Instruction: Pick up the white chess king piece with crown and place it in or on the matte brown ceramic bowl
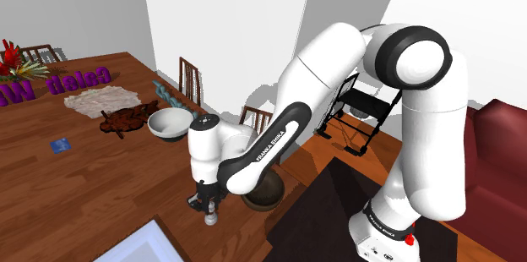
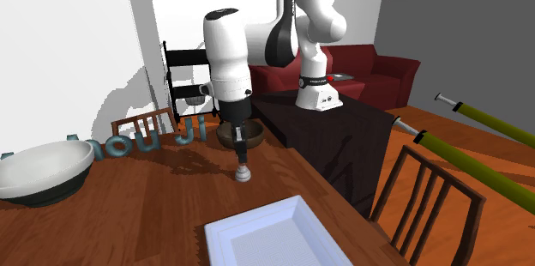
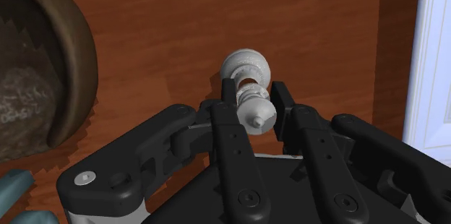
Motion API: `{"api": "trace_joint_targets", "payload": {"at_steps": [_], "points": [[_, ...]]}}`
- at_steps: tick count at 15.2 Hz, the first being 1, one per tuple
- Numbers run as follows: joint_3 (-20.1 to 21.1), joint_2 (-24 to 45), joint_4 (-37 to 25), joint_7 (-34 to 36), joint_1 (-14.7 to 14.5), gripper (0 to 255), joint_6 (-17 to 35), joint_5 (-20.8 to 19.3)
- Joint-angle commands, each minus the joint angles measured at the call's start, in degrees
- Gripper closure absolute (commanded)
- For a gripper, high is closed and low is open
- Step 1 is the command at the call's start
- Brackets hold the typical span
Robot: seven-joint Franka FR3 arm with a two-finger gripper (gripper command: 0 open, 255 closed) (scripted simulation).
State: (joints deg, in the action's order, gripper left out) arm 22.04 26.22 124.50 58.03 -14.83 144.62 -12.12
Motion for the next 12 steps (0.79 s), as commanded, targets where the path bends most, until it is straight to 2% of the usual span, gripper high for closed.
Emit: {"api": "trace_joint_targets", "payload": {"at_steps": [1, 12], "points": [[-0.05, 0.08, 0.05, 0.02, 0.01, 255, -0.02, -0.02], [2.40, -6.00, 0.47, -2.21, 1.90, 255, -5.33, 3.55]]}}
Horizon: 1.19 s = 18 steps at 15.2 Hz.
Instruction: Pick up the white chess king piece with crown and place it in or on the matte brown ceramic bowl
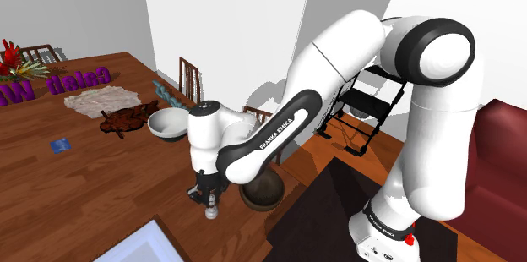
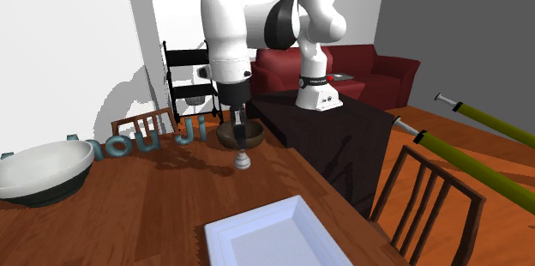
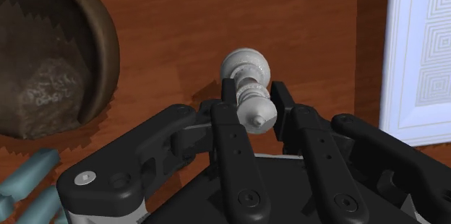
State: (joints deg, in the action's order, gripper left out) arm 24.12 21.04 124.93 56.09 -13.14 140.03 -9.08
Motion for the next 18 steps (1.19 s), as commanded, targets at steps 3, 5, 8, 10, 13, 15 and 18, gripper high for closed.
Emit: {"api": "trace_joint_targets", "payload": {"at_steps": [3, 5, 8, 10, 13, 15, 18], "points": [[0.98, -2.73, -0.09, -1.00, 0.71, 255, -2.62, 1.70], [1.37, -3.98, -0.24, -1.48, 1.01, 255, -3.90, 2.47], [1.89, -5.79, -0.56, -2.18, 1.42, 255, -5.87, 3.61], [2.18, -6.96, -0.84, -2.63, 1.65, 255, -7.20, 4.33], [2.55, -8.65, -1.36, -3.27, 1.96, 255, -9.23, 5.37], [2.57, -10.92, 0.57, -4.97, 2.98, 255, -9.35, 6.62], [2.00, -16.44, 6.39, -9.92, 5.49, 255, -8.56, 9.68]]}}
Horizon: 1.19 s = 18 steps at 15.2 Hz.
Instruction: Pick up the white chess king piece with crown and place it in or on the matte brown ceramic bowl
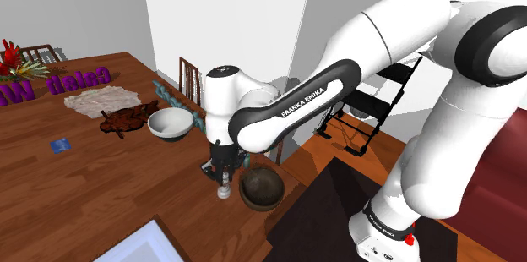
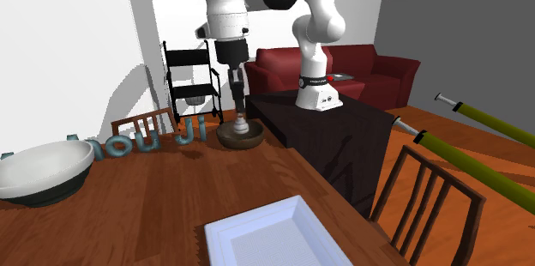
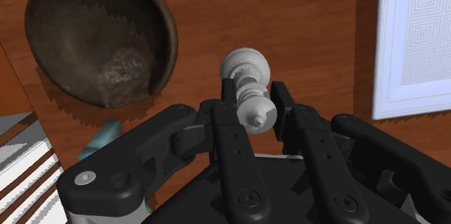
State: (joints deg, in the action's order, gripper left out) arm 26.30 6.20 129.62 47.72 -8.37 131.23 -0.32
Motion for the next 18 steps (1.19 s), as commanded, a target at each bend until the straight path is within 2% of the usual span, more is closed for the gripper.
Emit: {"api": "trace_joint_targets", "payload": {"at_steps": [1, 7, 12, 18], "points": [[-0.54, -3.40, 3.51, -3.27, 1.41, 255, 0.38, 1.90], [-4.22, -13.67, 13.14, -13.65, 4.61, 255, 0.14, 6.56], [-8.75, -21.08, 19.46, -21.62, 6.79, 255, -1.13, 7.87], [-8.23, -17.06, 21.13, -20.98, 7.03, 255, 4.49, 7.10]]}}
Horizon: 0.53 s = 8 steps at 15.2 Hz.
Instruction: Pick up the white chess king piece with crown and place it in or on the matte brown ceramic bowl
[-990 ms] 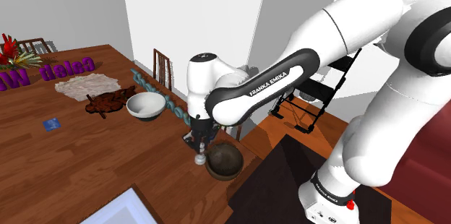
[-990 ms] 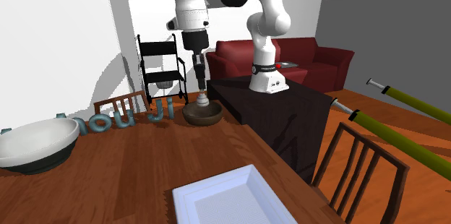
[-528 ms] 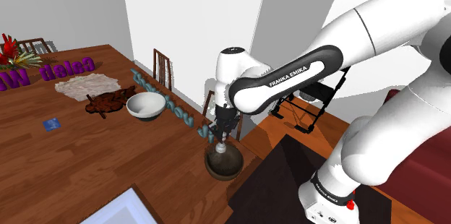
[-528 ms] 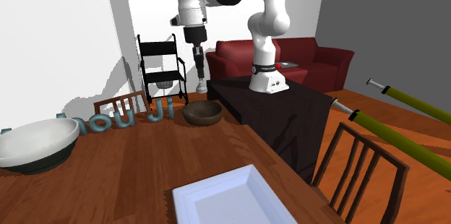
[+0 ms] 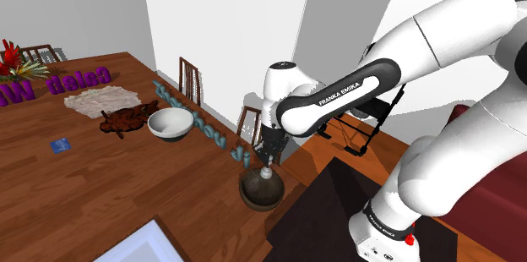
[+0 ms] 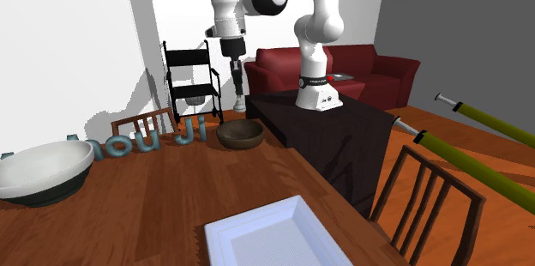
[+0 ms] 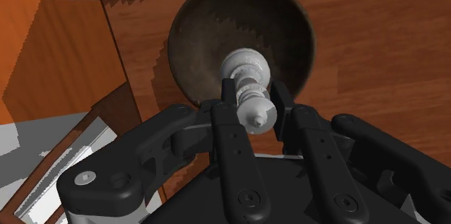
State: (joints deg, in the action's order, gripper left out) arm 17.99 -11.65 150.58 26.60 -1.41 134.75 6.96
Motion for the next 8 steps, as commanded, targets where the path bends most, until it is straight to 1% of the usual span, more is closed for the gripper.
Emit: {"api": "trace_joint_targets", "payload": {"at_steps": [1, 8], "points": [[0.18, 1.51, 0.40, 0.26, 0.13, 255, 1.92, -0.37], [0.64, 7.10, 1.61, 1.58, 0.61, 255, 8.57, -2.19]]}}
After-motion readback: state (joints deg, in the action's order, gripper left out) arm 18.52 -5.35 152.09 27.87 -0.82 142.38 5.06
